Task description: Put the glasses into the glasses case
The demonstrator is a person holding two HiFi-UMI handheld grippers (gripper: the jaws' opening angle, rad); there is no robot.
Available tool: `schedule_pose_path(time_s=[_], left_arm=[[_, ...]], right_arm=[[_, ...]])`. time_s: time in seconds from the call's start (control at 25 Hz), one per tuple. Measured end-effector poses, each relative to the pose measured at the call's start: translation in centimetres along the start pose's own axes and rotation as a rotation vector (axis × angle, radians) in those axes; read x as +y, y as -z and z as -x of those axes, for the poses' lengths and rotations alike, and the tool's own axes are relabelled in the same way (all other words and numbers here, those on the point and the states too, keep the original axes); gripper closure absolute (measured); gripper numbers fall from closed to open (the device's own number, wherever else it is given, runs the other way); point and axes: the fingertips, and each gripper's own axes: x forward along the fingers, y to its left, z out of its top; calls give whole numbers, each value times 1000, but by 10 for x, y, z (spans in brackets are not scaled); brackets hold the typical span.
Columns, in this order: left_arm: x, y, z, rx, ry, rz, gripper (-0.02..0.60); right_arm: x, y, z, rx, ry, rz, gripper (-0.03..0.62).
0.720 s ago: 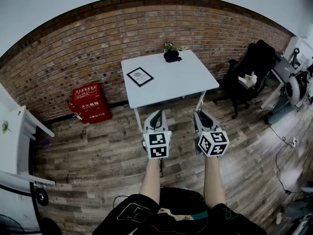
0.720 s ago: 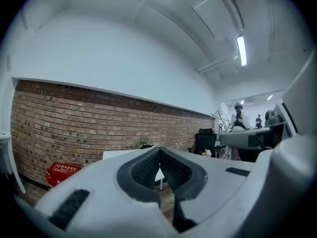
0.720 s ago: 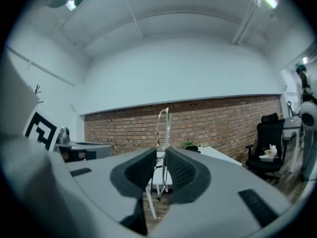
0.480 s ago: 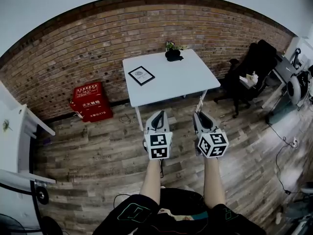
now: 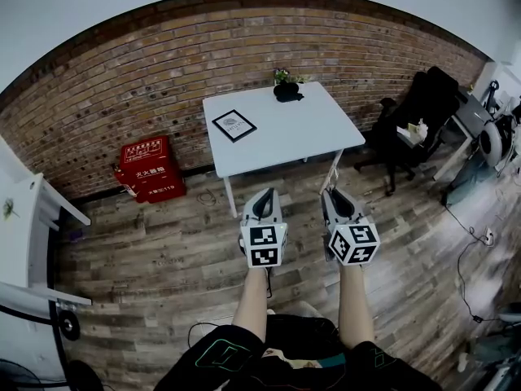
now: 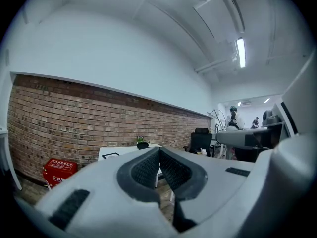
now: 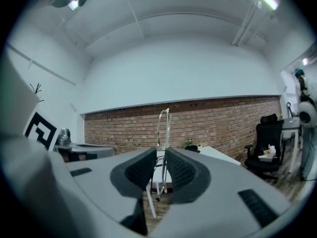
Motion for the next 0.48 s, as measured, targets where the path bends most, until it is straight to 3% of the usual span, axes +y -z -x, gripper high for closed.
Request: schedule_pose_path(time_s=[0.2,0.48], left_arm=[[-21,-11,2,-67,137,32,574],[-15,-22,-14,-77,101,-1,574]], right_arm=[[-6,-3,4,-9,25,-6,522],[-19,-15,3,-44,50,-10,522]])
